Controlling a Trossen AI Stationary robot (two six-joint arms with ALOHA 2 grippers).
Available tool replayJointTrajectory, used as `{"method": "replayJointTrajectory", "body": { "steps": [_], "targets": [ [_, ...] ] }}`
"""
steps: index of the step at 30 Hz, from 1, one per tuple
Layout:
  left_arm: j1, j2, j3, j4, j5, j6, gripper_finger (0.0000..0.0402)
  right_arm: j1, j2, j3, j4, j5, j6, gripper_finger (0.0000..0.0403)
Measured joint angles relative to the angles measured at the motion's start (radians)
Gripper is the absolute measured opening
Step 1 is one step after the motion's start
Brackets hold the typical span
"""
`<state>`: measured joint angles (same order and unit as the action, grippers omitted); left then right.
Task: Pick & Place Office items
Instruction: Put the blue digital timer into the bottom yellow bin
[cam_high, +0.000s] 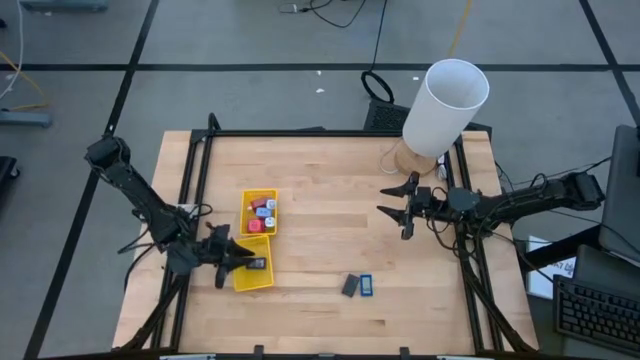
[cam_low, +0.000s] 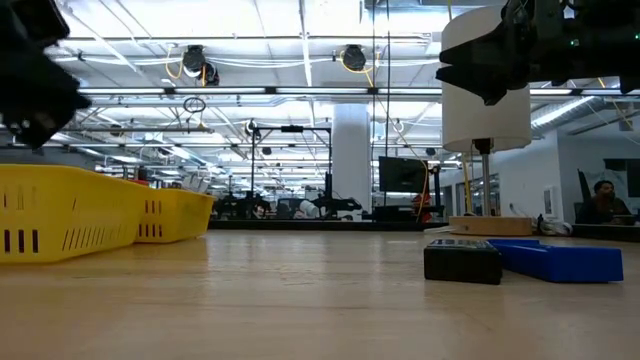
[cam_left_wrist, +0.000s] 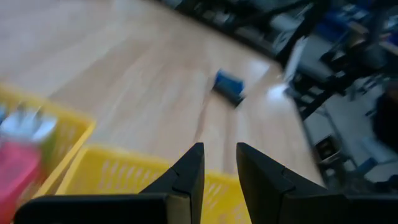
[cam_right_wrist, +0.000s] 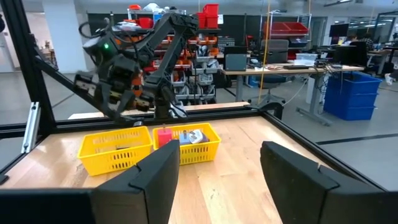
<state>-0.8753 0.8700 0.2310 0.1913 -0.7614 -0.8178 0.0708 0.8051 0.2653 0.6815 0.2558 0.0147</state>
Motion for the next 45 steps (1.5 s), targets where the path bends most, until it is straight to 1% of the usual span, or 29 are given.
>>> {"method": "replayJointTrajectory", "body": {
  "steps": [3,8,10,14,17,19,22,24,28,31,34,36,37,38,42,45],
  "targets": [
    [0.000,0.000,0.000,0.147,-0.001,0.158,0.0092,0.000,0.000,0.000,0.000,0.000,0.000,0.0212],
    [0.004,0.000,0.000,0.393,-0.002,0.468,0.0092,0.000,0.000,0.000,0.003,0.000,0.000,0.0212],
    [0.018,0.000,0.000,0.447,-0.002,0.511,0.0093,0.000,0.000,0.000,0.003,0.000,0.000,0.0212],
    [0.068,0.000,0.001,0.438,-0.040,0.445,0.0094,0.000,0.000,0.000,0.003,0.000,0.001,0.0212],
    [0.118,0.001,0.000,0.396,-0.046,0.376,0.0112,0.000,0.000,0.000,0.005,-0.003,0.013,0.0212],
    [0.151,0.000,0.000,0.382,-0.046,0.354,0.0138,0.000,0.008,0.000,0.018,-0.054,0.027,0.0212],
    [0.192,0.000,0.000,0.380,-0.029,0.345,0.0184,0.012,0.041,0.001,0.067,-0.201,0.030,0.0212],
    [0.213,0.001,0.000,0.380,-0.016,0.345,0.0214,0.037,0.079,0.001,0.118,-0.259,0.015,0.0212],
    [0.245,0.000,0.000,0.380,0.026,0.386,0.0258,0.118,0.180,0.003,0.239,-0.258,-0.076,0.0214],
    [0.259,0.001,0.000,0.378,0.053,0.411,0.0279,0.172,0.258,0.041,0.272,-0.255,-0.102,0.0227],
    [0.270,0.000,0.000,0.372,0.054,0.426,0.0291,0.226,0.323,0.114,0.231,-0.253,-0.076,0.0250],
    [0.276,0.001,0.000,0.371,0.055,0.428,0.0294,0.271,0.360,0.173,0.139,-0.252,-0.073,0.0265],
    [0.278,0.001,0.000,0.370,0.055,0.430,0.0295,0.296,0.376,0.201,0.082,-0.242,-0.074,0.0270],
    [0.282,0.000,0.000,0.369,0.055,0.431,0.0296,0.324,0.395,0.235,0.014,-0.211,-0.077,0.0273],
    [0.292,0.000,0.000,0.357,0.054,0.431,0.0294,0.426,0.470,0.352,-0.228,-0.037,-0.079,0.0273],
    [0.304,0.000,0.000,0.357,0.054,0.439,0.0290,0.483,0.526,0.415,-0.342,0.076,-0.042,0.0263]
  ]
}}
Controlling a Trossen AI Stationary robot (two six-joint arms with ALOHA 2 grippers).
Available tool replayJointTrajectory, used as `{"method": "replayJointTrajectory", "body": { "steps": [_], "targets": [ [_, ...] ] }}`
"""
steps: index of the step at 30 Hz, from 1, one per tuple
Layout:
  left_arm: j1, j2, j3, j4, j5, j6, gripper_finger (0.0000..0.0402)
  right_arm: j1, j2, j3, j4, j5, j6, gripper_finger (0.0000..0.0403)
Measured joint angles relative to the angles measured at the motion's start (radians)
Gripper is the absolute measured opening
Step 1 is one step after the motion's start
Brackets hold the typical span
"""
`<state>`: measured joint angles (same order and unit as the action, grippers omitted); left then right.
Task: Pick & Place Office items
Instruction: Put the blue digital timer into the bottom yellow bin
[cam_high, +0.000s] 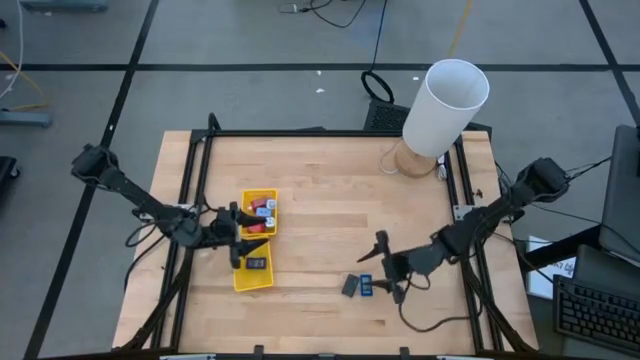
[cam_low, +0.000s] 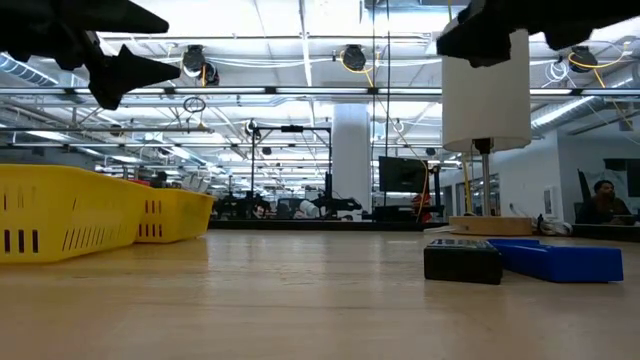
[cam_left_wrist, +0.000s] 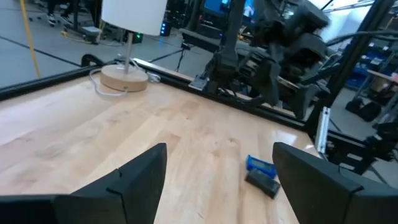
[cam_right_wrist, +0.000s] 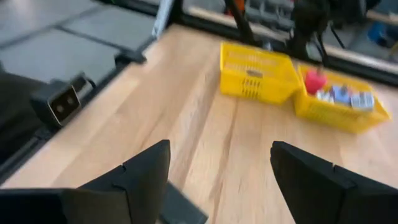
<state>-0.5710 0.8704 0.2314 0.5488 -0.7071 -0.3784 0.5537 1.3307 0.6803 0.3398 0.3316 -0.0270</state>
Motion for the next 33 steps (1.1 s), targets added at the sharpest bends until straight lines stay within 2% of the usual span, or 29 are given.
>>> {"method": "replayJointTrajectory", "body": {
  "steps": [5,11,18,28,33],
  "targets": [
    [0.022,0.000,0.000,0.000,0.000,0.011,0.0281,0.056,0.064,0.024,-0.038,0.063,0.103,0.0254],
    [0.054,0.000,0.000,0.000,-0.001,0.030,0.0276,0.098,0.136,0.024,-0.029,0.061,0.270,0.0254],
    [0.068,0.000,0.000,-0.001,0.001,0.030,0.0290,0.142,0.252,0.024,0.007,0.061,0.462,0.0253],
    [0.067,0.000,0.000,-0.031,0.035,-0.028,0.0277,0.164,0.358,0.023,0.068,0.028,0.654,0.0253],
    [0.067,0.000,0.000,-0.031,0.036,-0.044,0.0276,0.174,0.379,0.023,0.067,0.005,0.677,0.0253]
  ]
}}
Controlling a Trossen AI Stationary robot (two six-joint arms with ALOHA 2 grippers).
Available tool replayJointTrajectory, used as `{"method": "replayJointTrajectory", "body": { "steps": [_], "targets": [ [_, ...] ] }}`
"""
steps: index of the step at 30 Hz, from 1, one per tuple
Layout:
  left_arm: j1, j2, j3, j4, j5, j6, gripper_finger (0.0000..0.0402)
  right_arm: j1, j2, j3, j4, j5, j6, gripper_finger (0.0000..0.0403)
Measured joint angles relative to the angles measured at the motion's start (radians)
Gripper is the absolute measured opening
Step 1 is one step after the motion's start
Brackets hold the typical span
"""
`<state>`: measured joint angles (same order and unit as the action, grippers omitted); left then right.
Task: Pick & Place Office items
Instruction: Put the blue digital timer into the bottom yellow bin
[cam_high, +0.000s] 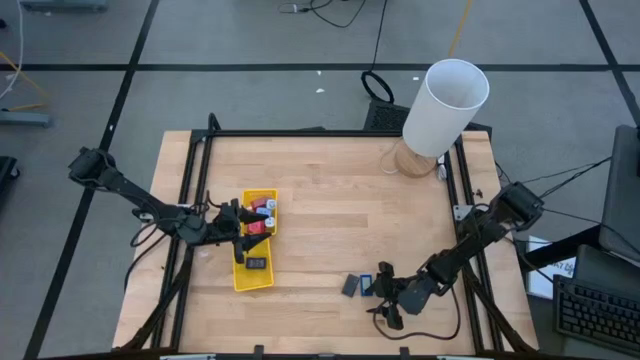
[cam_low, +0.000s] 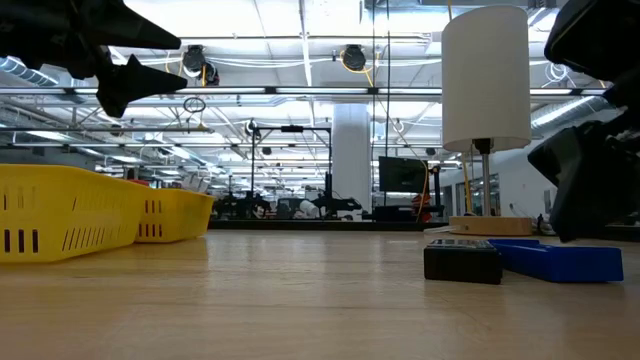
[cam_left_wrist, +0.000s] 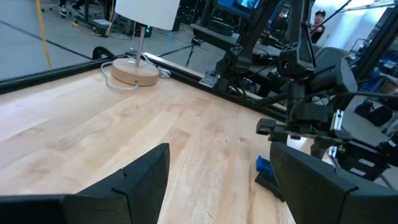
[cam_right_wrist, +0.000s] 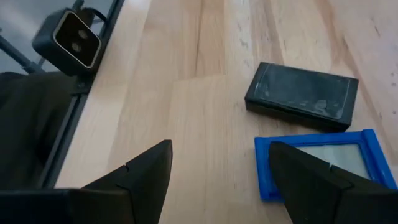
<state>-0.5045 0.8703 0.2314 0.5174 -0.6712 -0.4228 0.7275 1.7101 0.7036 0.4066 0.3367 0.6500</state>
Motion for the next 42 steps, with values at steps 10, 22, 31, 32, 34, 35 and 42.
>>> {"method": "replayJointTrajectory", "body": {
  "steps": [10,22,31,32,34,35,42],
  "targets": [
    [0.000,0.000,0.000,-0.025,0.000,-0.032,0.0294,-0.013,0.014,0.002,-0.081,0.017,0.050,0.0253],
    [0.000,0.000,0.000,-0.028,0.000,-0.036,0.0294,-0.093,0.016,-0.002,-0.107,0.228,-0.125,0.0253],
    [0.000,0.000,0.000,-0.029,0.000,-0.039,0.0294,-0.134,0.015,-0.002,0.045,0.421,-0.281,0.0253],
    [0.000,0.000,0.000,-0.029,0.000,-0.039,0.0294,-0.134,0.015,-0.002,0.069,0.416,-0.291,0.0253],
    [0.000,0.000,0.000,-0.029,0.000,-0.039,0.0294,-0.133,0.014,-0.002,0.098,0.359,-0.303,0.0253],
    [0.000,0.000,0.000,-0.029,0.000,-0.039,0.0294,-0.133,0.014,-0.002,0.099,0.309,-0.299,0.0253],
    [0.000,0.000,0.000,-0.036,0.000,-0.058,0.0294,-0.131,-0.005,-0.002,-0.051,0.162,-0.241,0.0253]
  ]
}}
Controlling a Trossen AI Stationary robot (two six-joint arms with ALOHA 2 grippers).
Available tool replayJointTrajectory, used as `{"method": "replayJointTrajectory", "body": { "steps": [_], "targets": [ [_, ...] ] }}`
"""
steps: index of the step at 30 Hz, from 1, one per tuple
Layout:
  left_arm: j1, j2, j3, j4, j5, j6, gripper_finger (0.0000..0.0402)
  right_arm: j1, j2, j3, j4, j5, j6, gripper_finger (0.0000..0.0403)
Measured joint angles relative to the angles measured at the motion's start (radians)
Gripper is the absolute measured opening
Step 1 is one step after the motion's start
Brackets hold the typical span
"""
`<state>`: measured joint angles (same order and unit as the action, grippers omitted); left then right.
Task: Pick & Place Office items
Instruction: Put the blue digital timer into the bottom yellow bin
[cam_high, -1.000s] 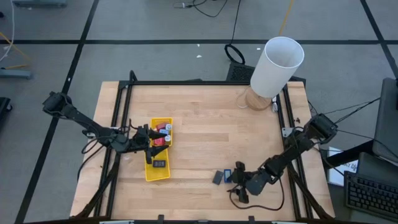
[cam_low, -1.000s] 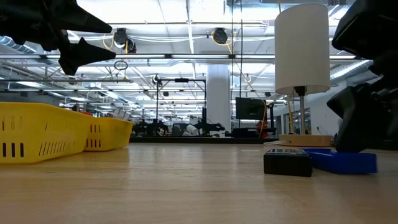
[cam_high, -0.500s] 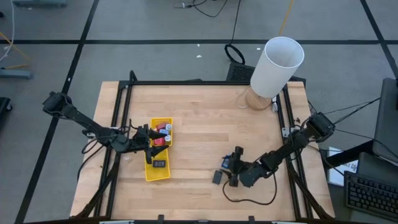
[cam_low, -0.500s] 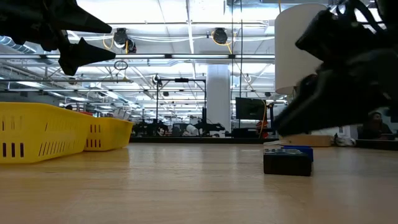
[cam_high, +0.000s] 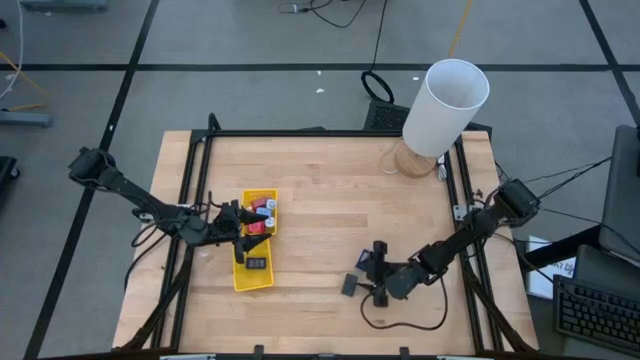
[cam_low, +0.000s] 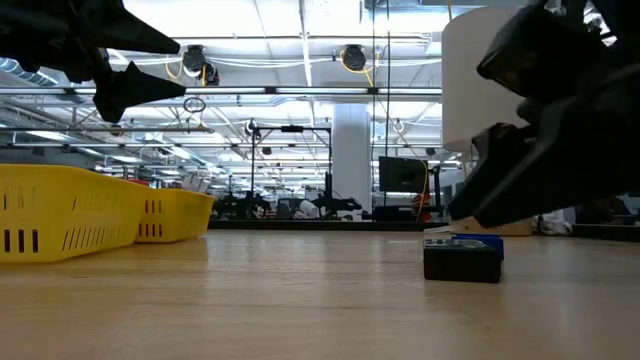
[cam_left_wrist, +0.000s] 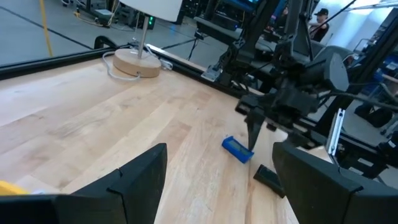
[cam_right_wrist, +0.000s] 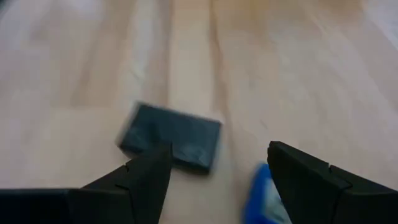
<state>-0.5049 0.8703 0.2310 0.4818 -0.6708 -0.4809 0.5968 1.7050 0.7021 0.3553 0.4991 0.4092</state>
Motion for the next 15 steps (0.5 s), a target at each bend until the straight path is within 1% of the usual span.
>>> {"method": "replayJointTrajectory", "body": {
  "steps": [2,5,7,9,11,12,13,15],
  "targets": [
    [0.000,0.000,0.000,-0.015,0.000,-0.006,0.0294,0.000,-0.023,0.000,-0.050,0.012,0.001,0.0253],
    [0.000,0.000,0.000,-0.018,0.000,-0.017,0.0294,0.000,-0.067,0.000,-0.132,0.095,-0.045,0.0253],
    [0.000,0.000,0.000,-0.017,0.000,-0.018,0.0294,-0.002,-0.094,0.000,-0.199,0.174,-0.090,0.0253],
    [0.000,0.000,0.000,-0.017,0.000,-0.019,0.0294,-0.004,-0.111,0.000,-0.259,0.276,-0.140,0.0253],
    [0.000,0.000,0.000,-0.016,0.000,-0.019,0.0294,-0.016,-0.113,0.000,-0.279,0.392,-0.157,0.0253],
    [0.000,0.000,0.000,-0.016,0.000,-0.021,0.0294,-0.025,-0.113,-0.004,-0.276,0.433,-0.160,0.0253],
    [0.000,0.000,0.000,-0.016,0.000,-0.022,0.0294,-0.037,-0.113,-0.011,-0.275,0.447,-0.160,0.0253],
    [0.000,0.000,0.000,-0.016,0.000,-0.022,0.0294,-0.066,-0.100,-0.025,-0.277,0.409,-0.139,0.0253]
  ]
}}
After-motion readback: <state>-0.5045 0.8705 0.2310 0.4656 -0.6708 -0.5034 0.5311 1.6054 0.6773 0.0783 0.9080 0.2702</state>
